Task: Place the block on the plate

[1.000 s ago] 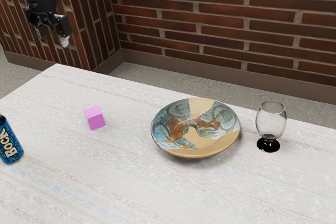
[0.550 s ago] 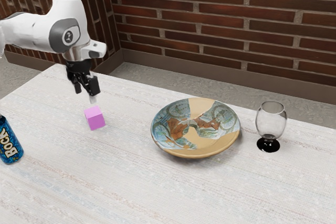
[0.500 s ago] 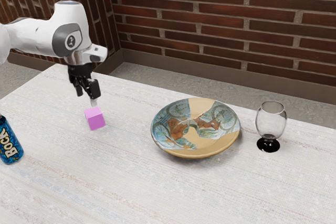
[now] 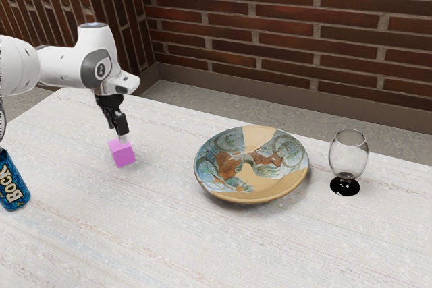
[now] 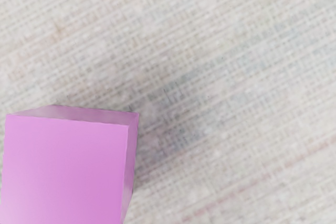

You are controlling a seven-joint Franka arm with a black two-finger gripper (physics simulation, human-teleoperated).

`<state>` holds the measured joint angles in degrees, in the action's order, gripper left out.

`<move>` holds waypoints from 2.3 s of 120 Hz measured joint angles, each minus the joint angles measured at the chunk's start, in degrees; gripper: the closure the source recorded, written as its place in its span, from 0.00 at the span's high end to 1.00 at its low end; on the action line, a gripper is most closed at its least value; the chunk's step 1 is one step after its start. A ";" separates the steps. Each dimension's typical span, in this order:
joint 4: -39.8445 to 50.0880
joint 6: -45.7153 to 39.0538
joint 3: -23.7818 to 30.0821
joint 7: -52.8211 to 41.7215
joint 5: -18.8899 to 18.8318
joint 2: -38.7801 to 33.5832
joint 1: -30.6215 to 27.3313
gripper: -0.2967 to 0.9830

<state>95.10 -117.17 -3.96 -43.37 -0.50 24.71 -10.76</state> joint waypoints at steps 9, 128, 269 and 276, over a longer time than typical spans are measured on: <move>-0.68 -0.29 0.76 -1.67 -0.26 1.07 -1.04 0.77; -10.07 -3.46 2.73 -11.28 0.21 13.49 -5.54 0.77; -9.95 -5.34 2.17 -10.26 0.89 14.27 -5.14 0.58; -9.92 -5.30 2.13 -10.16 0.79 13.98 -5.09 0.58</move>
<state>85.18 -122.46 -1.83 -53.54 0.29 38.69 -15.84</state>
